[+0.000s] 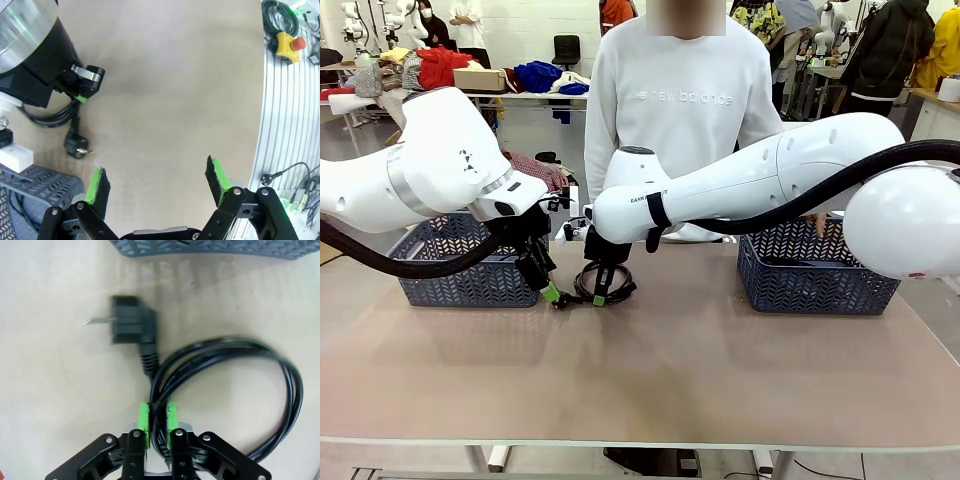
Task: Organize the cables according to human instructions.
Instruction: Pick up a bundle of cables and place it in the basket indicated by the human.
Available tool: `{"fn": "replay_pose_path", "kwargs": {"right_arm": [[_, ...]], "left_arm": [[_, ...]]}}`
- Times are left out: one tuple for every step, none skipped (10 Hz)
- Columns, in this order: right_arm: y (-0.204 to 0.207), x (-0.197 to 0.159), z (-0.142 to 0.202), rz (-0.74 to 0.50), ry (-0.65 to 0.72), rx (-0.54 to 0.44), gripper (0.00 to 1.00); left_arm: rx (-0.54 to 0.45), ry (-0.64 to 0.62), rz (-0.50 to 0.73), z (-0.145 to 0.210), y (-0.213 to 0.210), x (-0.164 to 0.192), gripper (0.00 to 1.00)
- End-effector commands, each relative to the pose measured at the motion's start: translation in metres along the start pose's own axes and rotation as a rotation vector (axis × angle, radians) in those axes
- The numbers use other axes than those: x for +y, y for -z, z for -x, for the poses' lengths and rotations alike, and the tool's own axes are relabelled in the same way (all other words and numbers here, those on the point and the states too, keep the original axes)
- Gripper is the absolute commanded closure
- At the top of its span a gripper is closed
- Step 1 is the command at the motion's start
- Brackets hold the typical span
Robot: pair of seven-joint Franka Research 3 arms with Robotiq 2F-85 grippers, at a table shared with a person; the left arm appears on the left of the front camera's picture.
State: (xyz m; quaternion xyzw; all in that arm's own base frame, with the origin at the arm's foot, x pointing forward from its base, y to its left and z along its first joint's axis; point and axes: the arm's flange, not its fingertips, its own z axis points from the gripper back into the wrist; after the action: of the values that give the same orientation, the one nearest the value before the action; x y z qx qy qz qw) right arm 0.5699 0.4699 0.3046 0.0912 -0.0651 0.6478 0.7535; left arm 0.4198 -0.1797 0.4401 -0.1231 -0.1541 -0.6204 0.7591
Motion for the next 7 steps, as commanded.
{"fn": "replay_pose_path", "kwargs": {"right_arm": [[-0.002,0.000,-0.005,0.030,0.041,0.042,1.00],[-0.007,0.001,-0.004,0.032,0.051,0.039,1.00],[-0.014,0.002,-0.004,0.041,0.056,0.037,1.00],[-0.023,0.003,-0.003,0.050,0.064,0.035,1.00],[-0.033,0.004,-0.001,0.090,0.091,0.042,1.00],[-0.050,0.003,0.003,0.095,0.095,0.072,1.00],[-0.066,0.004,0.008,0.113,0.090,0.093,1.00]], "left_arm": [[0.001,-0.004,-0.004,0.001,-0.001,0.000,0.00],[0.001,-0.004,-0.004,0.001,-0.001,0.000,0.00],[0.001,-0.004,-0.004,0.001,-0.001,0.000,0.00],[0.001,-0.004,-0.004,0.001,-0.001,0.000,0.00],[0.001,-0.004,-0.004,0.001,-0.001,0.000,0.00],[0.001,-0.004,-0.004,0.001,-0.001,0.000,0.00],[0.001,-0.004,-0.004,0.001,-0.001,0.000,0.00]]}}
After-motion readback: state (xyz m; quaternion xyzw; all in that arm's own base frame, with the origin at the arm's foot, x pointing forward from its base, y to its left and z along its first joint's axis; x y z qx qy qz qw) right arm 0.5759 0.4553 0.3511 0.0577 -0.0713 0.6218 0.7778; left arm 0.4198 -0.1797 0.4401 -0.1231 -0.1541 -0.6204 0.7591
